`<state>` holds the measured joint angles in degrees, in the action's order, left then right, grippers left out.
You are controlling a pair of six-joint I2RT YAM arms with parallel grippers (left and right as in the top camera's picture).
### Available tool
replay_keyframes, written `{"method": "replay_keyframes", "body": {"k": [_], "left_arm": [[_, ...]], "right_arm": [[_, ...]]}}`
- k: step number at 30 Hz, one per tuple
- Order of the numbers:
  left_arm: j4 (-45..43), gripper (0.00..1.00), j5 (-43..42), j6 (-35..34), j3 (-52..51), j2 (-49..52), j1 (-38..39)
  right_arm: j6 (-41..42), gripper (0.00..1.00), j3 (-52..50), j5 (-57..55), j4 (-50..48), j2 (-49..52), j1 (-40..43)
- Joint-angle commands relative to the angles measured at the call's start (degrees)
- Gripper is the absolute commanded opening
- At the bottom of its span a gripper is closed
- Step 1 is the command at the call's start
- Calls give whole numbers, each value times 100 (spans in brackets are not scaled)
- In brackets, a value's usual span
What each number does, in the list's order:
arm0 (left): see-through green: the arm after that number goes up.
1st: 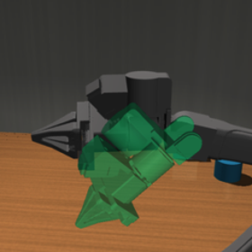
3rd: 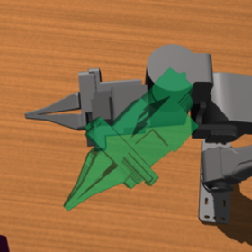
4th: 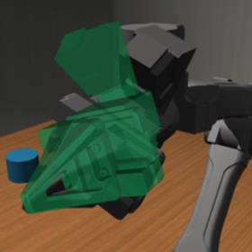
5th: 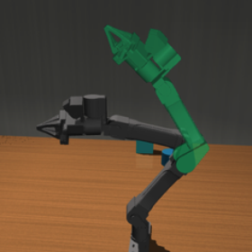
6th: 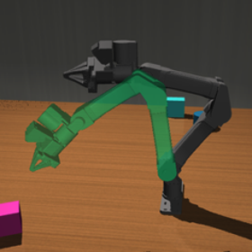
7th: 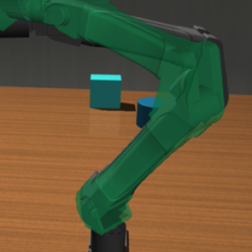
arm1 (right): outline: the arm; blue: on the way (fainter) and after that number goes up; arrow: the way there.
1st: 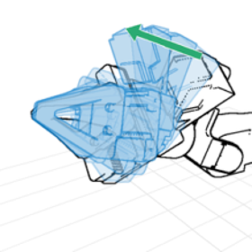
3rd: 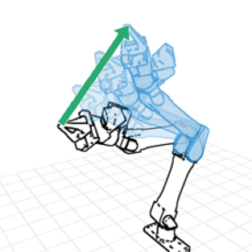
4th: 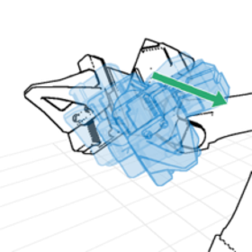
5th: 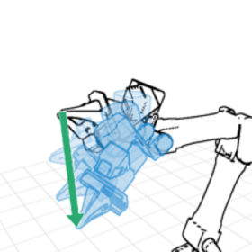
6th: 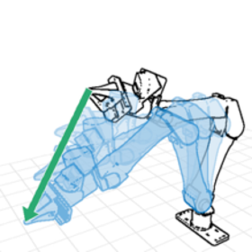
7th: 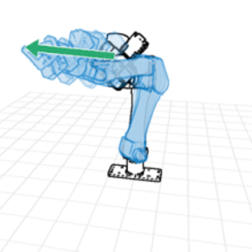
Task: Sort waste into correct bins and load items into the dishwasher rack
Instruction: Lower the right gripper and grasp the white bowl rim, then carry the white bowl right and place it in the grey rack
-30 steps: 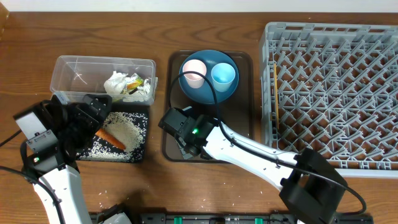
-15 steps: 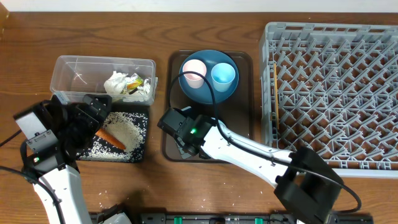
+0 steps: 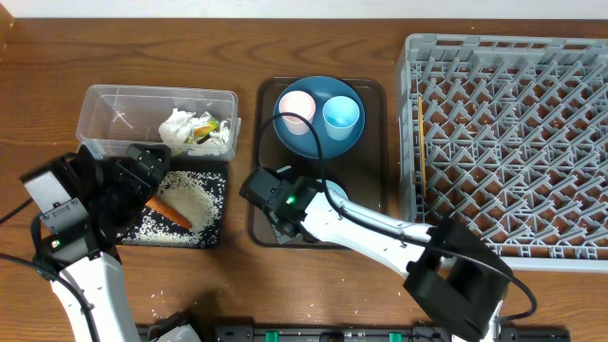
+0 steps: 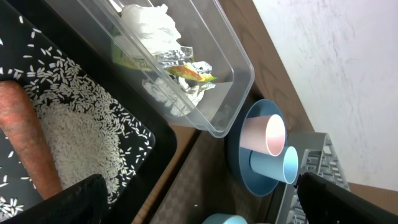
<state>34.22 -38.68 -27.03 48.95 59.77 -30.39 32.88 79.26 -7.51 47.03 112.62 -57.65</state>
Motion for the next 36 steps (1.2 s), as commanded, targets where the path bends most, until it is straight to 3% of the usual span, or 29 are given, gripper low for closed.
{"method": "replay_keyframes", "body": {"k": [1,13,16,22,28,32,36], "left_arm": [[-2,100,-55,-2,120,-31,-35],[-2,100,-55,-2,120,-31,-35],[-4,100,-55,-2,120,-31,-35],[-2,100,-55,-2,120,-31,-35],[-4,100,-55,-2,120,-31,-35],[-4,100,-55,-2,120,-31,-35],[-4,100,-55,-2,120,-31,-35]], "right_arm": [[96,22,-37,-15,-11,98,-68],[94,11,-37,-15,9,98,-74],[94,1,-37,-13,7,98,-72],[87,1,101,4,83,-33,15],[-201,1,564,2,844,-697,306],[-944,1,754,-24,1143,-1486,435],[-1003,1,754,-1056,1458,-2339,481]]}}
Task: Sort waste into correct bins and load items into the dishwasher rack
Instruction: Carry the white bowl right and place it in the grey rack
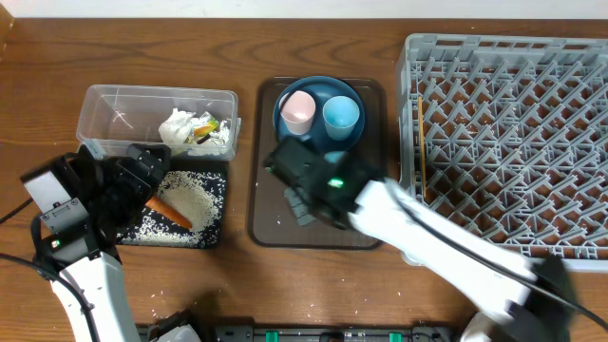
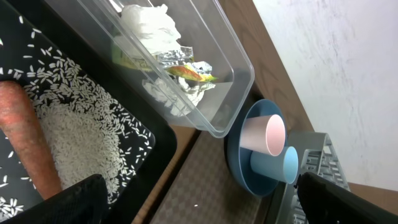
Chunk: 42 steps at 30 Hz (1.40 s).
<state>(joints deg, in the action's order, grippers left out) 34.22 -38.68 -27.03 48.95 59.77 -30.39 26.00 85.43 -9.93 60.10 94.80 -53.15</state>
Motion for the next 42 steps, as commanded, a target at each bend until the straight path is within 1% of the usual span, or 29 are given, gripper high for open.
{"method": "replay_keyframes", "body": {"k": [1,5,7,10,13,16,19,20,21,22,25,28,30,33,37,42], "left_arm": [[-4,100,-55,-2,120,-31,-35],[-2,100,-55,-2,120,-31,-35],[-4,100,-55,-2,120,-31,-35],[-2,100,-55,-2,120,-31,-35],[-4,100,-55,-2,120,-31,-35],[-4,100,-55,-2,120,-31,-35],[-4,100,-55,-2,120,-31,-35],[-2,100,-55,-2,120,-31,-35],[-4,100,-55,-2,120,-31,-35],[-4,100,-55,-2,120,-31,-35],[-4,100,-55,-2,120,-31,-35],[-4,100,-55,-2,120,-31,-35],[-2,100,-55,-2,120,-31,-35],[-4,100,-55,-4,120,-31,-35],[-4,100,-55,-2,120,-31,-35],[-2,100,-55,-2,120,-31,-35]], "right_arm": [[-315,1,138,-1193,317,-752,50],[-319,1,138,-1976,949,-1493,210],[-490,1,138,-1926,1040,-1851,476],[-824,1,138,-1473,962,-2319,1106],[-1486,1,138,-481,667,-2699,2050],[-2103,1,138,870,284,-2898,3220],[-2629,1,138,2371,-4,-2865,4437],[-2811,1,138,3067,-90,-2802,4903],[-2905,1,138,3447,-129,-2756,5141],[-3067,1,138,4212,-208,-2640,5589],[-3394,1,138,6183,-413,-2184,6588],[-3652,1,138,7702,-629,-1639,7145],[-3810,1,138,8679,-802,-1220,7353],[-3965,1,138,9833,-1119,-627,7497],[-3827,1,136,9932,-1707,76,7547],[-3716,1,136,9932,-2680,855,7547]]}}
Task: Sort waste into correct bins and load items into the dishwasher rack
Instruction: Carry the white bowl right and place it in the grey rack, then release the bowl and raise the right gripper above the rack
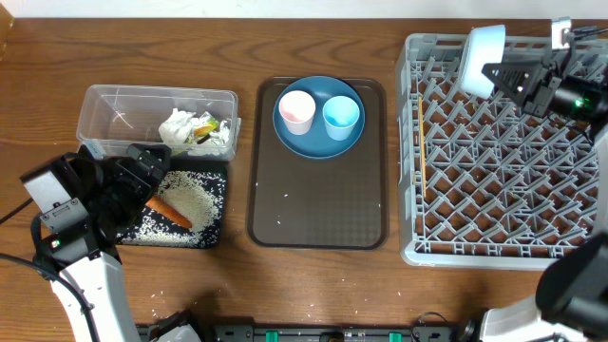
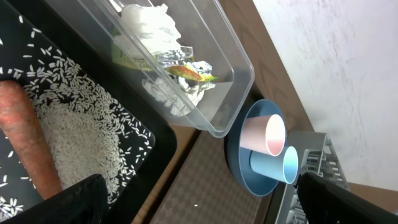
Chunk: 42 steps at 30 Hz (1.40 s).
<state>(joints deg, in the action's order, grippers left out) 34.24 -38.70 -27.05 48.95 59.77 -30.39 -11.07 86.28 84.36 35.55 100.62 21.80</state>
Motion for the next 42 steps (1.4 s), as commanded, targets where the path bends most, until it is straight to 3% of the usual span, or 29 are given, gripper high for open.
{"method": "replay_keyframes", "body": {"k": [1,8,22,30,32,37,42], "left_arm": [[-4,100,-52,0,120,-31,-35],[-4,100,-52,0,120,-31,-35],[-7,100,-52,0,120,-31,-35],[-4,100,-52,0,120,-31,-35],[-7,100,-52,0,120,-31,-35],[-7,100,-52,0,120,-31,-35],[-4,100,-52,0,120,-31,-35]], "right_arm": [[81,1,50,505,-498,431,52],[146,1,50,503,-1537,1285,59],[173,1,50,455,-1377,2509,549],[549,2,50,-505,-1069,2487,905],[549,4,50,-629,-1003,2487,979],[675,32,55,-656,-1005,2476,1156],[680,38,68,-660,-1014,2426,1384]]}}
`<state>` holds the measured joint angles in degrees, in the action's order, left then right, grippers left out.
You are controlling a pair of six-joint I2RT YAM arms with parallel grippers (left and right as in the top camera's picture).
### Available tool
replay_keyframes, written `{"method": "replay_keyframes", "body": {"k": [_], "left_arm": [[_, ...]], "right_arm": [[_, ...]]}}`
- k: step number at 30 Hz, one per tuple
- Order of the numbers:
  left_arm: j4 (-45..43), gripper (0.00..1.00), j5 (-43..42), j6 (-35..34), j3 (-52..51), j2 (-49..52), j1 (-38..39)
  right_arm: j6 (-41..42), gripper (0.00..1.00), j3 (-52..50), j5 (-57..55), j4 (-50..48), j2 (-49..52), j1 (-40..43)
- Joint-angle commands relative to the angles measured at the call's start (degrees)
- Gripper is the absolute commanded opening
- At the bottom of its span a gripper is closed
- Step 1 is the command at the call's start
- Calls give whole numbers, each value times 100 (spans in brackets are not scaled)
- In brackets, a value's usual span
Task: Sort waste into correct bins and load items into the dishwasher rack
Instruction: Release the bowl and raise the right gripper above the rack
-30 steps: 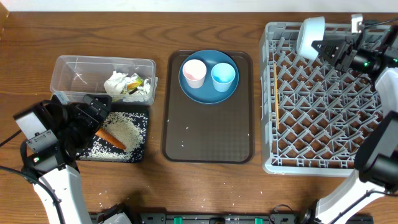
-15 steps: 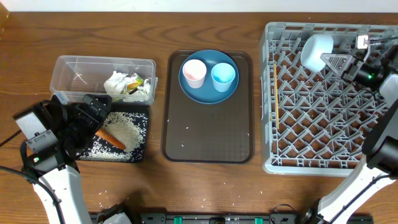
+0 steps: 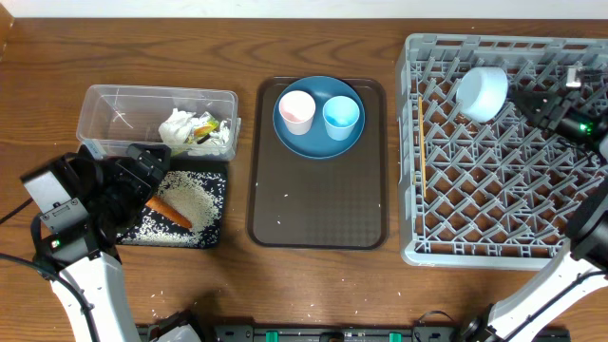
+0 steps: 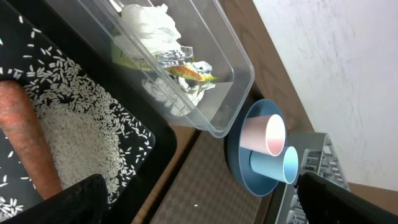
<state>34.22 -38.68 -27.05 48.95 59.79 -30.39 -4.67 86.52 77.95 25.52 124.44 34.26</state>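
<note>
A white bowl (image 3: 482,93) lies on its side in the far left part of the grey dishwasher rack (image 3: 503,190). My right gripper (image 3: 525,103) is at the bowl's rim and appears shut on it. On the brown tray (image 3: 318,199) a blue plate (image 3: 319,142) carries a pink cup (image 3: 296,111) and a blue cup (image 3: 342,116). The left gripper (image 4: 199,199) hangs open over the black tray (image 3: 214,190) of rice, beside a carrot (image 4: 28,143). The clear bin (image 4: 217,68) holds crumpled paper and foil wrappers (image 4: 168,56).
The bin (image 3: 104,114) and the black rice tray stand at the left, the brown tray in the middle, the rack fills the right. A few rice grains lie on the brown tray and on the wooden table (image 3: 313,285) near the front edge.
The right gripper has come down with the white bowl from above the rack's far edge to a spot lower in the rack's far left part. The left arm has not moved.
The right arm first reached low over the near part of the brown tray. It then stood over the tray's middle, blurred. Later it held the white bowl above the rack's far edge, and now the bowl lies in the rack. The left gripper stayed open throughout.
</note>
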Motion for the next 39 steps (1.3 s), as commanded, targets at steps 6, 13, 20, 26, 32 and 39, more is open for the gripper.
{"method": "replay_keyframes", "body": {"k": [6,13,20,26,32,39], "left_arm": [[-4,100,-55,0,120,-33,-35],[-2,100,-55,0,120,-33,-35],[-4,100,-55,0,120,-33,-35],[-4,100,-55,0,120,-33,-35],[-4,100,-55,0,120,-33,-35],[-2,100,-55,0,120,-33,-35]], "right_arm": [[210,39,48,-645,-42,-306,219],[197,37,48,-1377,94,-1130,-20],[-415,37,48,-2393,586,-1845,-791],[-1086,35,42,-4498,1049,-1773,-1753],[-1082,34,39,-6415,1071,-1729,-2358],[-643,32,37,-7987,1222,-1729,-2396]]}}
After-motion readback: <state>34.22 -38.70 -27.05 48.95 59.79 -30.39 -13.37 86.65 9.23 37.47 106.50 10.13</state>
